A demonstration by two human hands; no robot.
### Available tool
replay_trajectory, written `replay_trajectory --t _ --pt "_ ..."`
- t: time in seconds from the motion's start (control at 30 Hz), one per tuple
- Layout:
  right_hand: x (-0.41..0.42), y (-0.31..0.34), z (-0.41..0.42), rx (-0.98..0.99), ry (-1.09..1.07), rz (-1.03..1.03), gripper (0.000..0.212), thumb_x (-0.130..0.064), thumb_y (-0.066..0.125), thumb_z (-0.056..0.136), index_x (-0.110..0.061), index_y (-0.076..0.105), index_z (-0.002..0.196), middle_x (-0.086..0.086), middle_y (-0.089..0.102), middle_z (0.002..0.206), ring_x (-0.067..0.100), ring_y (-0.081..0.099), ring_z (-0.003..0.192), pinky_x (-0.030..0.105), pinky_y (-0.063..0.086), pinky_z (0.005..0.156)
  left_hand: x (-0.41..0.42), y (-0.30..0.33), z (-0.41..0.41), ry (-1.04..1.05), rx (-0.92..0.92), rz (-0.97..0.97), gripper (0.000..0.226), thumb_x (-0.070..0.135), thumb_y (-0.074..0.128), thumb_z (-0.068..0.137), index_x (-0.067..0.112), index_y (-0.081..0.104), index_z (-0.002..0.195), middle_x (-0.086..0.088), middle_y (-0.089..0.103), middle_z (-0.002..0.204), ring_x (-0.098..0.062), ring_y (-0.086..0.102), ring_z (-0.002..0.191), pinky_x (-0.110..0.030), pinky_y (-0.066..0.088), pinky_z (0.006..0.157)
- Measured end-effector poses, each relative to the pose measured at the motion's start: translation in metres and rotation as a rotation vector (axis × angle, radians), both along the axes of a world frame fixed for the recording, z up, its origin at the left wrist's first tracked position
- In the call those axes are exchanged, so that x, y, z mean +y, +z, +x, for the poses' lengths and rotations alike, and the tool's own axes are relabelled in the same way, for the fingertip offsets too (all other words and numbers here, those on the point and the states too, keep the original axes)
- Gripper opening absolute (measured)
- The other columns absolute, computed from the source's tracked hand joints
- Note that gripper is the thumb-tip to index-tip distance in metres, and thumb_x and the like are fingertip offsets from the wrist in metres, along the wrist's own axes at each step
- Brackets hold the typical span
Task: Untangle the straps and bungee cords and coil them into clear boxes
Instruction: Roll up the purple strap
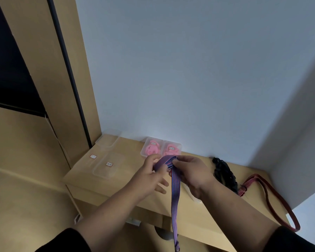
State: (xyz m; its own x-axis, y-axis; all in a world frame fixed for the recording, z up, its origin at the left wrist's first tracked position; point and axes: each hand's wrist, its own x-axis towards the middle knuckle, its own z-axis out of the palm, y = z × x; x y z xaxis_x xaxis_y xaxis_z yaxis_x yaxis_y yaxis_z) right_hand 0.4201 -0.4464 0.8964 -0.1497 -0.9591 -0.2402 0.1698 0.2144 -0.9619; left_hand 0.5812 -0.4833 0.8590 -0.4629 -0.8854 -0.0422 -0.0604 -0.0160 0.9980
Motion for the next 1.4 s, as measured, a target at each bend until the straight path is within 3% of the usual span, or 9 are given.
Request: replay_trajectory --t 0.1,0.23,0.5,0.6,0.8,0.9,1.07,1.2,1.4 --pt "0.001 0.0 0.001 0.01 0.015 -0.048 0.023 -0.004 0.052 0.103 0.001 0.074 0.1 0.021 0.074 0.091 0.024 0.067 0.074 0.029 0.056 0.07 -0.003 0.009 -0.002 0.03 0.104 0.245 0.022 0.028 0.051 0.105 0.01 0.059 0.115 -0.014 0.066 0.091 -0.02 0.058 0.055 -0.037 0.057 0.056" --pt "0.005 -0.005 0.003 0.051 0.073 0.048 0.031 -0.019 0.05 0.107 0.001 0.073 0.104 0.021 0.076 0.097 0.022 0.073 0.08 0.033 0.061 0.072 -0.008 0.014 0.0 -0.003 0.162 0.173 0.013 0.01 0.051 0.104 0.007 0.063 0.101 -0.007 0.062 0.072 -0.014 0.058 0.055 -0.029 0.055 0.054" --pt "0.01 -0.005 0.005 0.054 0.123 0.208 0.03 -0.025 0.048 0.107 -0.003 0.067 0.101 0.018 0.075 0.086 0.025 0.073 0.071 0.031 0.059 0.063 -0.018 0.005 -0.001 0.058 -0.151 -0.204 0.028 -0.002 0.06 0.094 0.026 0.064 0.092 0.002 0.059 0.078 -0.011 0.058 0.062 -0.036 0.06 0.064" --pt "0.013 -0.002 0.005 0.023 0.166 0.23 0.023 -0.016 0.049 0.101 -0.006 0.069 0.102 0.019 0.076 0.089 0.028 0.074 0.076 0.032 0.059 0.066 -0.02 0.006 0.002 0.033 -0.326 -0.424 0.031 0.002 0.064 0.091 0.034 0.064 0.088 0.005 0.061 0.089 -0.011 0.064 0.064 -0.026 0.056 0.066" --pt "0.015 -0.002 0.002 -0.097 0.12 0.29 0.06 -0.063 0.045 0.099 -0.012 0.077 0.102 0.02 0.076 0.093 0.03 0.075 0.078 0.031 0.059 0.061 -0.025 0.006 0.006 -0.034 -0.442 -0.803 0.029 -0.006 0.063 0.084 0.009 0.072 0.106 -0.003 0.061 0.102 -0.021 0.061 0.09 -0.032 0.051 0.079" --pt "0.015 -0.004 0.002 -0.068 0.095 0.298 0.053 -0.054 0.046 0.103 -0.009 0.072 0.105 0.019 0.075 0.088 0.029 0.074 0.073 0.03 0.058 0.059 -0.027 0.005 0.006 -0.085 -0.442 -0.876 0.031 -0.005 0.063 0.085 0.009 0.073 0.11 0.002 0.058 0.102 -0.016 0.06 0.092 -0.029 0.048 0.081" --pt "0.012 -0.002 -0.001 -0.081 0.043 0.233 0.048 -0.038 0.044 0.107 0.002 0.069 0.111 0.015 0.071 0.078 0.026 0.068 0.064 0.033 0.058 0.064 -0.017 0.004 -0.001 -0.078 -0.227 -0.408 0.034 0.015 0.069 0.084 0.041 0.06 0.105 0.008 0.065 0.091 -0.01 0.065 0.078 -0.032 0.055 0.072" --pt "0.011 0.002 -0.006 -0.078 0.073 0.15 0.041 -0.03 0.043 0.108 0.0 0.07 0.102 0.012 0.07 0.075 0.022 0.063 0.061 0.03 0.057 0.063 -0.013 0.003 0.001 -0.094 0.0 0.043 0.018 0.029 0.067 0.09 0.012 0.066 0.098 -0.006 0.069 0.084 -0.018 0.056 0.051 -0.029 0.048 0.046" --pt "0.011 -0.007 -0.006 -0.027 0.068 0.135 0.033 -0.022 0.046 0.108 0.002 0.069 0.11 0.016 0.071 0.086 0.024 0.063 0.066 0.035 0.058 0.069 -0.017 0.004 -0.007 -0.084 -0.033 0.022 0.014 0.012 0.059 0.1 0.008 0.071 0.094 -0.007 0.07 0.075 -0.016 0.061 0.055 -0.029 0.054 0.053"
